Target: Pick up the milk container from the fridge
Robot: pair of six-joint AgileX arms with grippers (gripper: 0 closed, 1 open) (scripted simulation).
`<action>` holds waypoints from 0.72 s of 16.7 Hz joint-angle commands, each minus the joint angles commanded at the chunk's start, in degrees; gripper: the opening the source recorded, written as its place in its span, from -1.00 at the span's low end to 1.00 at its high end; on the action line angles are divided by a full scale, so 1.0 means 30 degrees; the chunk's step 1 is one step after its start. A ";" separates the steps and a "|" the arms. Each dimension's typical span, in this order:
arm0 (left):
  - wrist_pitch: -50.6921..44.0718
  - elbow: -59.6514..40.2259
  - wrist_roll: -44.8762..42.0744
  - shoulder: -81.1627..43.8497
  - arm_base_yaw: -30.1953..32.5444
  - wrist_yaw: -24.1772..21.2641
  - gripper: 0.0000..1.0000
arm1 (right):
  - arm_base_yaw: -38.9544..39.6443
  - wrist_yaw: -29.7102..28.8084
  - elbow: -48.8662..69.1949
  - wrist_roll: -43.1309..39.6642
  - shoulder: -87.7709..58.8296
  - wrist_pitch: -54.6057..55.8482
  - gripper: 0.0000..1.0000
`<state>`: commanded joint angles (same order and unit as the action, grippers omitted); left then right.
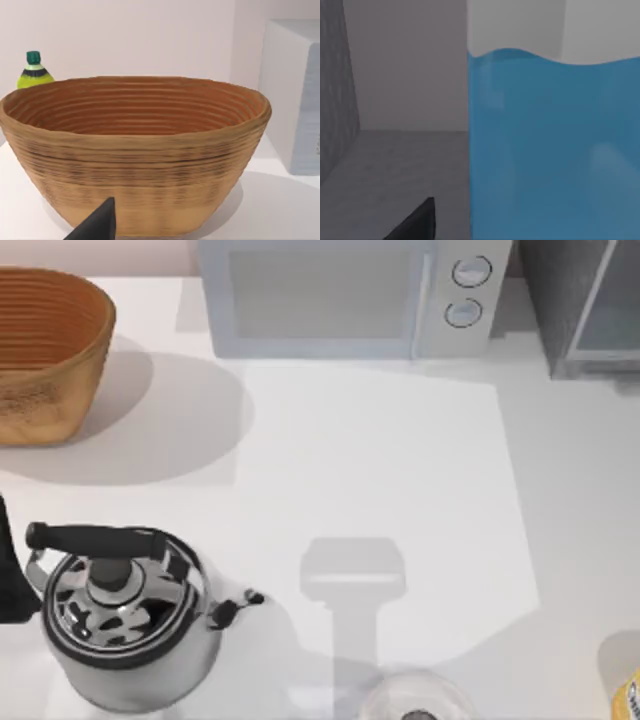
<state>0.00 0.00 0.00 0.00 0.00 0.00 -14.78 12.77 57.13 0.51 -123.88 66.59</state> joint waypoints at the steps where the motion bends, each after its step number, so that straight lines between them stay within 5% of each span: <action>1: 0.0000 0.0000 0.0000 0.0000 0.0000 0.0000 1.00 | 0.0073 -0.0067 0.0646 -0.0004 -0.0353 -0.0287 1.00; 11: 0.0000 0.0000 0.0000 0.0000 0.0000 0.0000 1.00 | 0.0560 -0.0586 0.4819 -0.0025 -0.2379 -0.2367 1.00; 12: 0.0000 0.0000 0.0000 0.0000 0.0000 0.0000 1.00 | 0.0560 -0.0586 0.4819 -0.0025 -0.2379 -0.2367 0.85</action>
<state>0.00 0.00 0.00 0.00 0.00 0.00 -13.10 11.02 71.59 0.43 -131.02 59.49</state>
